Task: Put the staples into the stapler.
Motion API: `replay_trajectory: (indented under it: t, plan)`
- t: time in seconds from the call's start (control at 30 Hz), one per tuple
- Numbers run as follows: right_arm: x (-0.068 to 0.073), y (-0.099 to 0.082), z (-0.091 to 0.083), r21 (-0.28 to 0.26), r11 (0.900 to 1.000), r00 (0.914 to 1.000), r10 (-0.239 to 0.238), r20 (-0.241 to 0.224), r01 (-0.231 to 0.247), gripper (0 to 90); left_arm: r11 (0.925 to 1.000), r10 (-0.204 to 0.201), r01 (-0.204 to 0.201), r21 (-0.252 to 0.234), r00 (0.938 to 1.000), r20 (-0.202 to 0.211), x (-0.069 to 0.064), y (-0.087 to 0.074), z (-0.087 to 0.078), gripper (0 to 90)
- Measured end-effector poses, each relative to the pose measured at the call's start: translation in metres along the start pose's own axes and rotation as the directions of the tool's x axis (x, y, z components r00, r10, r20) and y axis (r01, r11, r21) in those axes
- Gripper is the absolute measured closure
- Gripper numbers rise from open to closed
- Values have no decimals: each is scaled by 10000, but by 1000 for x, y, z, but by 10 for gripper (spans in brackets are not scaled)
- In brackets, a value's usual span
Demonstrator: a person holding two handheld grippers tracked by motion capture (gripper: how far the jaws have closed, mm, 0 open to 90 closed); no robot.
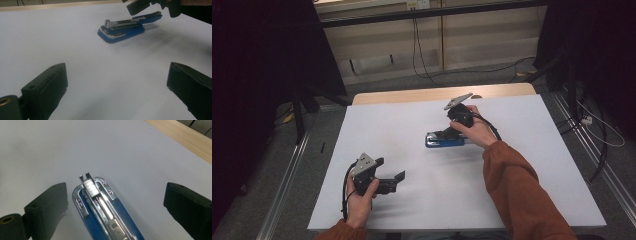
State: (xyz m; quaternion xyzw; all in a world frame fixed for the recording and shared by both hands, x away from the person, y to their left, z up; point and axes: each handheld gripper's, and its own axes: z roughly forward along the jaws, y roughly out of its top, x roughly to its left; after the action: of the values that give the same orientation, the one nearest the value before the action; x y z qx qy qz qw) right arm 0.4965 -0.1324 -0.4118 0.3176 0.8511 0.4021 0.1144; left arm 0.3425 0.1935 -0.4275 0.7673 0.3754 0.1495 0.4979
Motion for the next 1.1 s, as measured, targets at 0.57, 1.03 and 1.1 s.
replay_trajectory:
  t: [0.57,1.03,1.1]
  plan:
    - [15,-14,-29,-1413,9897,9910,390,1283,-206,49,10000,-58,58,-23,10000,-4,0,0,1,34]
    - [13,-40,-59,-2019,9738,9652,1484,2153,-1047,43,9998,-170,167,-79,9991,-395,1,-1,0,30]
    - [13,-43,-64,-2132,9710,9610,1570,2278,-1081,42,9998,-170,167,-68,9991,-399,2,-1,-1,30]
